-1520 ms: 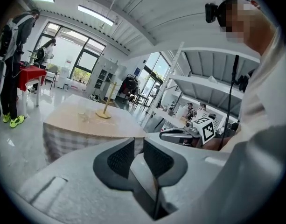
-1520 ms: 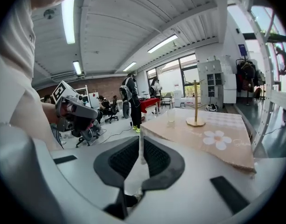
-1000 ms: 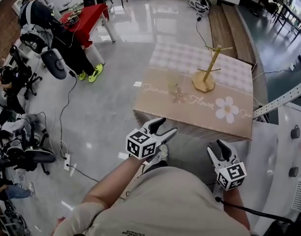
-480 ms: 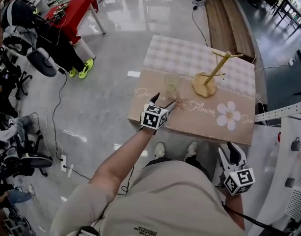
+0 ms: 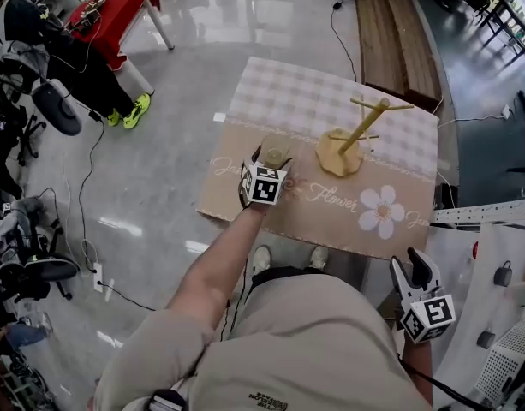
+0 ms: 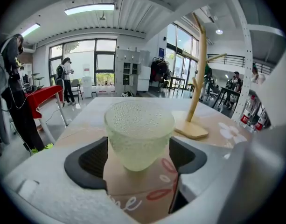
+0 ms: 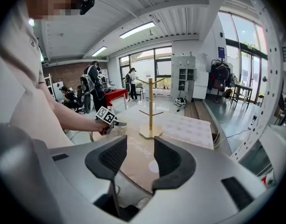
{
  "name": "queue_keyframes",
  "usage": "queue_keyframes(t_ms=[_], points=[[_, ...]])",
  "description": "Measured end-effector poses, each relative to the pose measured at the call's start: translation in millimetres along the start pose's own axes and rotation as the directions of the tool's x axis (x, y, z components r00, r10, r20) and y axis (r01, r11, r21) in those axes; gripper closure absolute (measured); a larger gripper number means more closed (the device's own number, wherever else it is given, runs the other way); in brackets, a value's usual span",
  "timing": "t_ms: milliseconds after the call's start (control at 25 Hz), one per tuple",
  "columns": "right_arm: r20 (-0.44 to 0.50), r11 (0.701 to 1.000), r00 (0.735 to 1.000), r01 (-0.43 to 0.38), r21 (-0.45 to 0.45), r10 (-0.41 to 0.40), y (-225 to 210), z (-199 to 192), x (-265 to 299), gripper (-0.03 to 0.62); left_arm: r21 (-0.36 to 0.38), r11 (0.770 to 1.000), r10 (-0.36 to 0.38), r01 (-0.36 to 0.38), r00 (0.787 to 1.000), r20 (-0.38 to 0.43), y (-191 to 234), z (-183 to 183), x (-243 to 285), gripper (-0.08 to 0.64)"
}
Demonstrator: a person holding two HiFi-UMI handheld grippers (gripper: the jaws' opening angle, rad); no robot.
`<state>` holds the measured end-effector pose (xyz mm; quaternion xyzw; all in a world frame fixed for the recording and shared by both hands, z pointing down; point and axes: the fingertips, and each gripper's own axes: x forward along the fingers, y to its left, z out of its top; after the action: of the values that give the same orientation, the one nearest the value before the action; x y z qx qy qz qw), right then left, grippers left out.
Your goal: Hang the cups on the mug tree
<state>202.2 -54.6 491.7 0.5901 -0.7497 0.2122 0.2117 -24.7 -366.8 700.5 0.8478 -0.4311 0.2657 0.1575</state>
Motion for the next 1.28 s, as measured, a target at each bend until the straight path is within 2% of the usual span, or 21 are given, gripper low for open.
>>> queue_keyframes(t_ms=[120,240,400,520,720,1000,1080,1280], points=[[-0.018,1.000,1.000,-0.006,-0.003,0.006,-17.5,-0.6,2.6,0.403,-0.002,0.999,0.054,-0.054,0.998,-0.012,5.3,2.2,12.6,0.160],[-0.025,1.000,1.000,-0.019,0.001,0.019,-29.9,-0.9,7.6,0.405,0.035,0.996,0.081,-0.080,0.996,-0.024,6.6,4.8,17.1,0.184],[-0.018,0.998,0.998,-0.055,0.004,0.055,-39.6,3.2,16.8,0.408,0.148,0.985,0.100,-0.091,0.994,-0.052,2.3,12.1,7.3,0.190],[0.000,0.996,0.996,-0.090,0.008,0.090,-44.0,6.2,26.7,0.411,0.268,0.958,0.120,-0.098,0.991,-0.067,-2.5,26.0,-6.6,0.190],[0.039,0.987,0.987,-0.159,0.010,0.159,-45.5,12.2,45.4,0.413,0.452,0.886,0.153,-0.105,0.986,-0.071,-8.3,64.5,-33.8,0.190],[0.090,0.975,0.972,-0.220,0.013,0.218,-58.2,19.9,53.5,0.417,0.626,0.774,0.200,-0.097,0.975,-0.097,-28.3,123.9,-63.0,0.190],[0.097,0.973,0.969,-0.229,0.018,0.226,-63.1,19.9,52.4,0.417,0.672,0.734,0.217,-0.099,0.972,-0.094,-37.1,142.6,-69.9,0.191],[0.119,0.968,0.962,-0.251,0.027,0.246,-71.5,18.3,52.1,0.419,0.781,0.613,0.264,-0.118,0.963,-0.061,-58.7,192.1,-83.6,0.190]])
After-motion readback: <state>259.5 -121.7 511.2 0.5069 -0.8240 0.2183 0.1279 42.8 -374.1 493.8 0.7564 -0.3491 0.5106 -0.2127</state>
